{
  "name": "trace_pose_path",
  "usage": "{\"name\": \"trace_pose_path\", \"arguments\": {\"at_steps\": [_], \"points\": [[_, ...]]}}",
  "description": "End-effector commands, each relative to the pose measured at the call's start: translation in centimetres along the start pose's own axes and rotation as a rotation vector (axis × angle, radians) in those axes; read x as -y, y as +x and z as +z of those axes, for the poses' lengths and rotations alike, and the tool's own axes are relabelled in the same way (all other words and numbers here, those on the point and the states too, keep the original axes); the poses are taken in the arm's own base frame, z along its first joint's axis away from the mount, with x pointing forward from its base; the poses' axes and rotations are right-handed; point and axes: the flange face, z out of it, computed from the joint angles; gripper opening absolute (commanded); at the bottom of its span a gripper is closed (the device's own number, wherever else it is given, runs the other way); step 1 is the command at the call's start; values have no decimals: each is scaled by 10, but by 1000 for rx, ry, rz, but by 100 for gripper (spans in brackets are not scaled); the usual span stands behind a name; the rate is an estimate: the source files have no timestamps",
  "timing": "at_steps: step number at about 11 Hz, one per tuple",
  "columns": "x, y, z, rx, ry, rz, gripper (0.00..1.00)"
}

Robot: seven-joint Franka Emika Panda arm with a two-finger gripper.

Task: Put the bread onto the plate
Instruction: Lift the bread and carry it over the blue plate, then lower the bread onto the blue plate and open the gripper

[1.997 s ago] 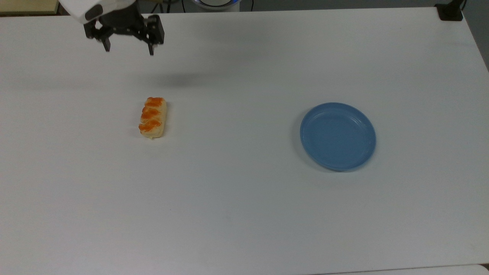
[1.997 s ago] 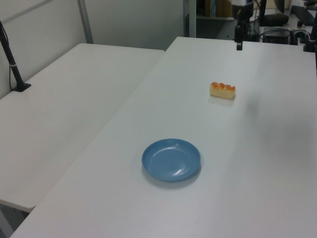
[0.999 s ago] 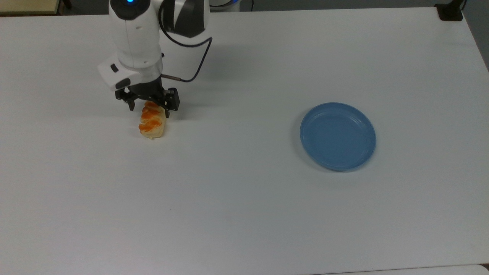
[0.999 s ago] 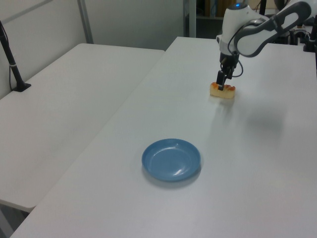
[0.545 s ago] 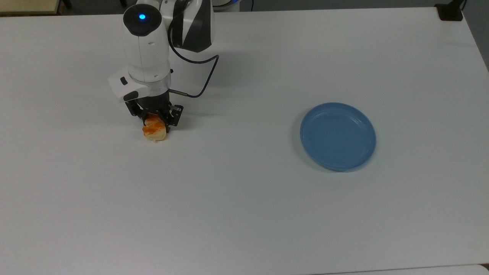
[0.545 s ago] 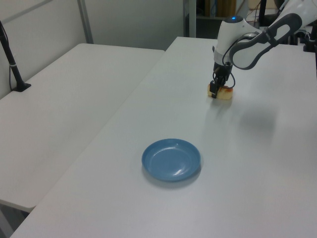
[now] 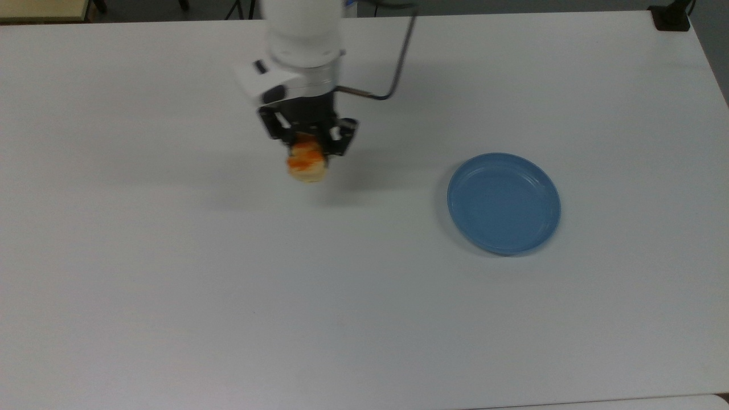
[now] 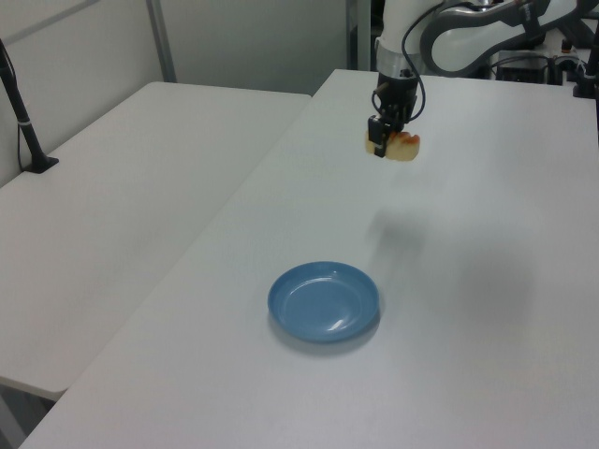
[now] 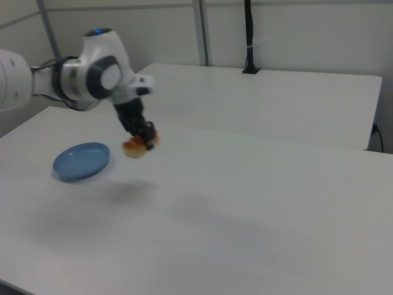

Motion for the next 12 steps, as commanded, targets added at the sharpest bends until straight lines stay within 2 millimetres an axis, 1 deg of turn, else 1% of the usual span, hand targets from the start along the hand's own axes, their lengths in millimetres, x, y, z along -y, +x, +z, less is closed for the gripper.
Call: {"name": "trace_pose_path", "arguments": {"at_steps": [1, 2, 3, 4, 5, 6, 7, 8, 9, 10, 11, 12], "points": [[120, -35, -10, -2, 14, 59, 52], [153, -45, -3, -5, 15, 72, 52], [182, -54, 10, -9, -1, 92, 52], [206, -63, 23, -21, -20, 103, 52], [223, -69, 38, -30, -36, 110, 52], [235, -71, 46, -35, -30, 119, 52], [241, -72, 48, -42, -15, 118, 52], [250, -72, 40, -65, 15, 118, 52], [265, -80, 43, -73, 30, 113, 52], [272, -79, 49, -77, 36, 119, 52], [277, -79, 62, -73, 43, 116, 52], [283, -79, 66, -83, 60, 110, 52]]}}
